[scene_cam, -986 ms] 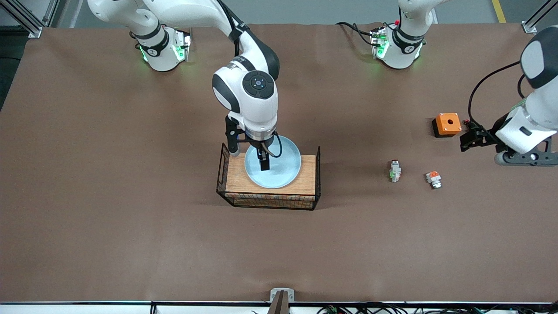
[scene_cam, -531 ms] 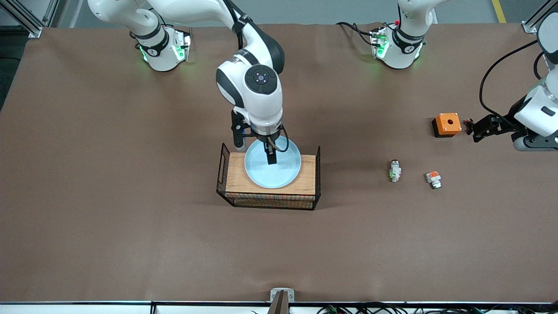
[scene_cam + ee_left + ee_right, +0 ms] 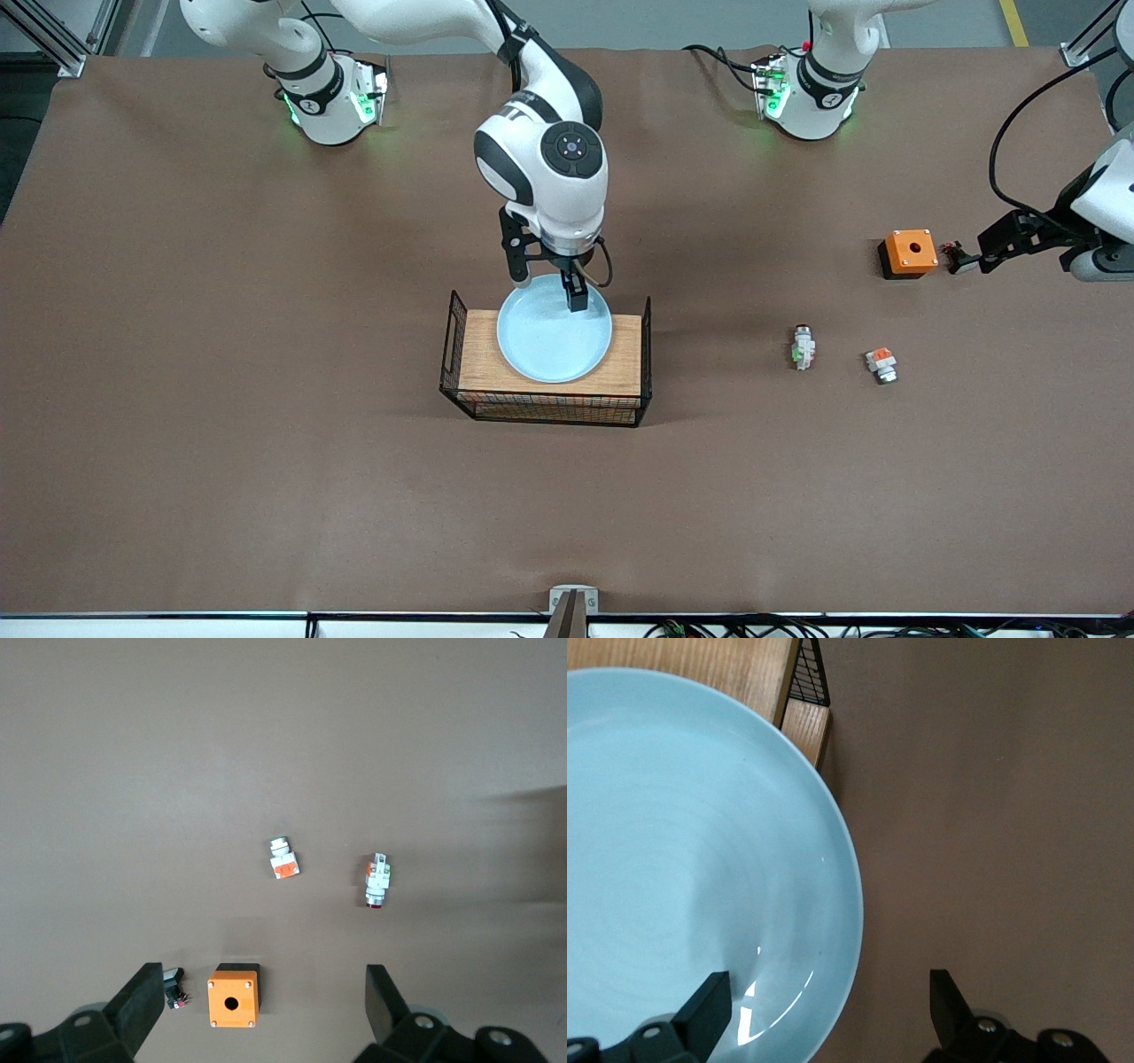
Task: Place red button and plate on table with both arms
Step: 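Open the left gripper and withdraw while the right gripper grips the plate rim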
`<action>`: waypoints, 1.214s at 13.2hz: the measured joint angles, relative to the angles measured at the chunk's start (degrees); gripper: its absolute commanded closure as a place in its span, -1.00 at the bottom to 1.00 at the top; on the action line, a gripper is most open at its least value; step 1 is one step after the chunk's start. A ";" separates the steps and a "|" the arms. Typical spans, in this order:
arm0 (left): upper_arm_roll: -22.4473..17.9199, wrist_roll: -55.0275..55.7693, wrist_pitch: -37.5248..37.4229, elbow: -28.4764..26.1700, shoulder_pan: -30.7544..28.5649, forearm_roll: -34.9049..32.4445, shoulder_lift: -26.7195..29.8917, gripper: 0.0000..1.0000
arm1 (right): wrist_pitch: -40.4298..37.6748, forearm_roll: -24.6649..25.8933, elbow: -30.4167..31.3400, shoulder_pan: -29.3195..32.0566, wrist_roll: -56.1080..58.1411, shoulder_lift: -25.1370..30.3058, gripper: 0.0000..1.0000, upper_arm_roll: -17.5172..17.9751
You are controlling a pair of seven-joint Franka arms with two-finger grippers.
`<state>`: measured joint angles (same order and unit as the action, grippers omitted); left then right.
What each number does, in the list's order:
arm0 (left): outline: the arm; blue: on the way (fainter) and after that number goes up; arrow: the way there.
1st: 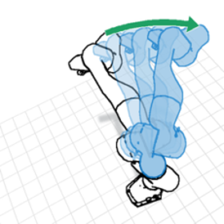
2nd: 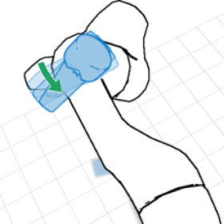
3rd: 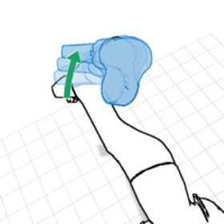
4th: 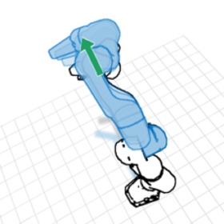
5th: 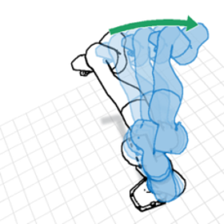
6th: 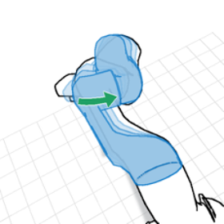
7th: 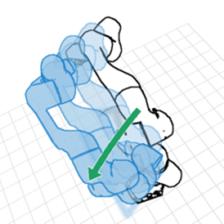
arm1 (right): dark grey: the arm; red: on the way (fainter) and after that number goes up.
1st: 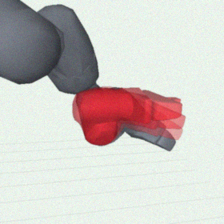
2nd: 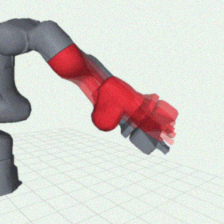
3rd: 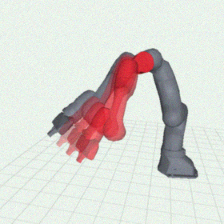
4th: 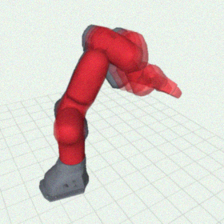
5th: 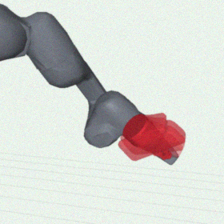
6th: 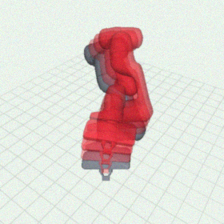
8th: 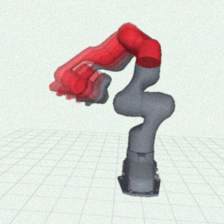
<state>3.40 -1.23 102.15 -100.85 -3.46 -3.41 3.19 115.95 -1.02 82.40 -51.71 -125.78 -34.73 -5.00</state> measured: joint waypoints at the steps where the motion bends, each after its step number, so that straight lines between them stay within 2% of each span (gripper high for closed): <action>1: -2.36 0.00 -0.08 0.03 2.50 0.01 0.28 -0.99 | -0.02 0.01 0.07 0.00 0.00 -0.16 -0.98 -0.13; 2: -3.50 0.05 -0.08 0.23 3.94 0.03 0.45 -0.99 | -0.03 0.02 0.07 0.03 0.00 -0.16 -0.98 -0.22; 3: -3.78 0.11 -0.08 0.50 4.51 0.03 0.54 -0.99 | -0.05 0.02 0.06 0.08 0.01 -0.16 -0.88 -0.33; 4: -3.81 0.14 -0.08 0.88 4.73 0.03 0.57 -0.99 | -0.07 0.04 0.06 0.14 0.07 -0.16 -0.69 -0.43; 6: -3.90 0.14 -0.08 1.78 4.75 0.03 0.58 -0.99 | -0.06 0.07 -0.02 0.26 1.61 -0.14 0.05 -0.57; 8: -4.08 0.14 -0.08 2.14 4.75 0.03 0.58 -0.99 | 0.04 0.07 -0.30 0.47 3.84 -0.01 0.87 -0.76; 9: -4.15 0.13 -0.08 2.41 4.74 0.03 0.57 -0.99 | -0.14 0.05 -0.35 0.53 4.05 0.12 0.99 -0.76; 16: -4.60 0.18 -0.08 4.79 1.64 5.20 0.25 -0.99 | -0.37 0.00 -0.88 1.37 4.30 0.76 1.00 -0.81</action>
<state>-1.20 -1.05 102.06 -96.06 -1.82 1.79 3.44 115.59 -1.02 81.52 -50.35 -121.48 -33.97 -5.81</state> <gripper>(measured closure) 0.000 0.925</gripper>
